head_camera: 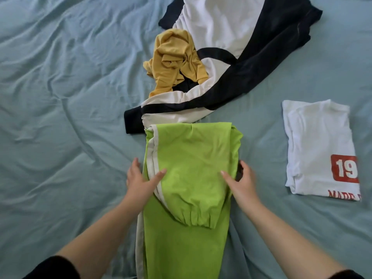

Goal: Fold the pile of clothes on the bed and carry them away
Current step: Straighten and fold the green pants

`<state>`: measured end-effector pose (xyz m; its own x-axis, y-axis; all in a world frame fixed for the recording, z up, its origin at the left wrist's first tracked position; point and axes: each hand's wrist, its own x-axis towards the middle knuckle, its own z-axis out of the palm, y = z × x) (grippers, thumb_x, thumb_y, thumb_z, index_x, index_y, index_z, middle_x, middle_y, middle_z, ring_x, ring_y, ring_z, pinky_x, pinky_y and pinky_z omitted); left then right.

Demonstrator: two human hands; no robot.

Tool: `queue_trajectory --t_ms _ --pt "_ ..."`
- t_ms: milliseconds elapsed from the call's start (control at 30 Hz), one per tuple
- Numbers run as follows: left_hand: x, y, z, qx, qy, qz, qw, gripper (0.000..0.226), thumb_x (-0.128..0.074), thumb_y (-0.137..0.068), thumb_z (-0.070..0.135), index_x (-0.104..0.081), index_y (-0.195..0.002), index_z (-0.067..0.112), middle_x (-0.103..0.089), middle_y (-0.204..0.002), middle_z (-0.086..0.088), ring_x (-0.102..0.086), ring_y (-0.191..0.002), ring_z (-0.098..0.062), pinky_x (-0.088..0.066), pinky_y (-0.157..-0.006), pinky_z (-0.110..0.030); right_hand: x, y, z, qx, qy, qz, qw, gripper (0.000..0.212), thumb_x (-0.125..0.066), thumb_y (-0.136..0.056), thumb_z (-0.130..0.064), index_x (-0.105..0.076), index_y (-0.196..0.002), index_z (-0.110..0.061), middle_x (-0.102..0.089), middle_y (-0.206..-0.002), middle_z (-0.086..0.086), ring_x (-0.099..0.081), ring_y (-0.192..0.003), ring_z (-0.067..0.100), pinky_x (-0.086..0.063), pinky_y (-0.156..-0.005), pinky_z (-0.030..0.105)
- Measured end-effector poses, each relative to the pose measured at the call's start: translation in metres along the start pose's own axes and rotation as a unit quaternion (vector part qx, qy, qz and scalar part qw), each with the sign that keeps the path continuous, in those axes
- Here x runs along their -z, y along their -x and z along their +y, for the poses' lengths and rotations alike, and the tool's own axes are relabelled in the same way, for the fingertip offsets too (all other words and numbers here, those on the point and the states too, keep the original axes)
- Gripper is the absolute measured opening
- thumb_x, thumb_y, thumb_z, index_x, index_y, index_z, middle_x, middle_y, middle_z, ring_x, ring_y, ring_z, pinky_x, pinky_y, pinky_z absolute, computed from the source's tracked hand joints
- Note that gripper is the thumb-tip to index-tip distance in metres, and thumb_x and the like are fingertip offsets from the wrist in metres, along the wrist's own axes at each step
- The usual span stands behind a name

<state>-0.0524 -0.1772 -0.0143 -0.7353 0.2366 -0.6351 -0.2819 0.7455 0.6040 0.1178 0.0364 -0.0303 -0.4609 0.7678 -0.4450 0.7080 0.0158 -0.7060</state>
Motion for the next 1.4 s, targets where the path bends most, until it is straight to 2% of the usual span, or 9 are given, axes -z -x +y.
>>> queue_trajectory --t_ms 100,200,500,700,867,1000,1100,1233,1400 --pt "-0.004 -0.006 0.011 0.109 0.185 -0.019 0.976 0.055 -0.066 -0.088 0.039 -0.043 -0.134 0.02 -0.058 -0.129 -0.006 -0.059 -0.112 -0.025 -0.048 -0.097 -0.043 -0.004 -0.009 -0.01 -0.124 -0.157 -0.052 0.978 0.029 -0.071 -0.085 -0.024 -0.059 -0.11 -0.015 -0.067 -0.114 0.008 -0.064 -0.094 0.016 -0.051 -0.079 0.031" --pt "-0.006 -0.005 0.022 0.062 0.204 -0.013 0.977 0.008 -0.061 -0.093 0.021 -0.064 -0.101 0.023 -0.073 -0.1 0.0 -0.069 -0.097 -0.02 -0.055 -0.088 -0.04 -0.006 -0.008 -0.024 -0.086 -0.141 -0.039 0.986 0.009 -0.063 -0.091 -0.017 -0.061 -0.1 -0.019 -0.068 -0.099 -0.002 -0.063 -0.085 0.01 -0.047 -0.07 0.025" --pt "0.032 -0.033 0.131 -0.114 0.272 0.0 0.955 0.014 -0.06 -0.094 0.017 -0.067 -0.106 0.02 -0.074 -0.105 -0.002 -0.07 -0.1 -0.018 -0.055 -0.089 -0.036 0.023 -0.062 -0.13 0.096 -0.104 0.066 0.988 0.009 -0.06 -0.093 -0.02 -0.059 -0.093 -0.01 -0.059 -0.081 -0.007 -0.056 -0.076 0.011 -0.038 -0.057 0.006" --pt "0.019 -0.101 0.19 -0.086 -0.049 0.126 0.987 0.077 -0.057 -0.093 0.028 -0.01 -0.154 0.019 -0.017 -0.159 -0.01 -0.021 -0.145 -0.028 -0.023 -0.116 -0.043 0.008 -0.137 -0.185 0.149 0.085 0.082 0.982 0.072 -0.059 -0.091 -0.03 -0.021 -0.15 -0.014 -0.026 -0.155 0.008 -0.027 -0.142 0.02 -0.026 -0.115 0.034" --pt "-0.04 -0.075 0.101 -0.339 -0.402 0.015 0.85 0.067 -0.013 -0.097 0.061 0.031 -0.144 0.038 0.032 -0.155 0.0 0.026 -0.144 -0.02 0.013 -0.117 -0.039 -0.048 -0.089 -0.095 0.268 0.383 -0.105 0.878 0.07 -0.026 -0.098 -0.053 0.01 -0.152 -0.026 0.019 -0.16 0.001 0.018 -0.146 0.016 0.007 -0.12 0.044" --pt "-0.015 -0.085 0.029 -0.301 -0.542 -0.054 0.782 0.063 0.01 -0.087 0.068 0.04 -0.136 0.043 0.046 -0.146 0.001 0.041 -0.135 -0.021 0.018 -0.116 -0.042 -0.052 -0.053 -0.023 0.292 0.458 -0.133 0.829 0.067 -0.007 -0.094 -0.06 0.026 -0.144 -0.03 0.037 -0.151 -0.005 0.032 -0.141 0.014 0.019 -0.116 0.041" --pt "0.006 -0.078 0.021 -0.347 -0.559 -0.04 0.752 0.061 -0.009 -0.097 0.056 0.024 -0.146 0.04 0.019 -0.16 0.0 0.025 -0.143 -0.02 0.009 -0.119 -0.046 -0.031 -0.042 -0.007 0.336 0.442 -0.166 0.815 0.059 -0.015 -0.098 -0.046 -0.001 -0.152 -0.025 0.007 -0.159 -0.004 -0.002 -0.149 0.017 0.003 -0.119 0.039" --pt "0.046 -0.062 0.008 -0.49 -0.593 -0.085 0.633 0.079 -0.057 -0.074 0.008 -0.034 -0.149 0.023 -0.038 -0.152 -0.003 -0.033 -0.141 -0.023 -0.03 -0.114 -0.049 0.014 -0.036 0.012 0.448 0.44 -0.203 0.752 0.06 -0.037 -0.084 -0.017 -0.041 -0.144 -0.011 -0.039 -0.15 0.008 -0.042 -0.135 0.028 -0.018 -0.113 0.037" --pt "0.042 -0.054 0.005 -0.501 -0.579 -0.07 0.639 0.064 -0.047 -0.088 0.02 -0.028 -0.149 0.024 -0.037 -0.153 -0.002 -0.033 -0.141 -0.024 -0.027 -0.115 -0.045 0.008 -0.041 0.005 0.416 0.448 -0.206 0.765 0.077 -0.061 -0.081 -0.016 -0.025 -0.15 -0.016 -0.021 -0.157 0.001 -0.027 -0.144 0.022 -0.006 -0.118 0.033"
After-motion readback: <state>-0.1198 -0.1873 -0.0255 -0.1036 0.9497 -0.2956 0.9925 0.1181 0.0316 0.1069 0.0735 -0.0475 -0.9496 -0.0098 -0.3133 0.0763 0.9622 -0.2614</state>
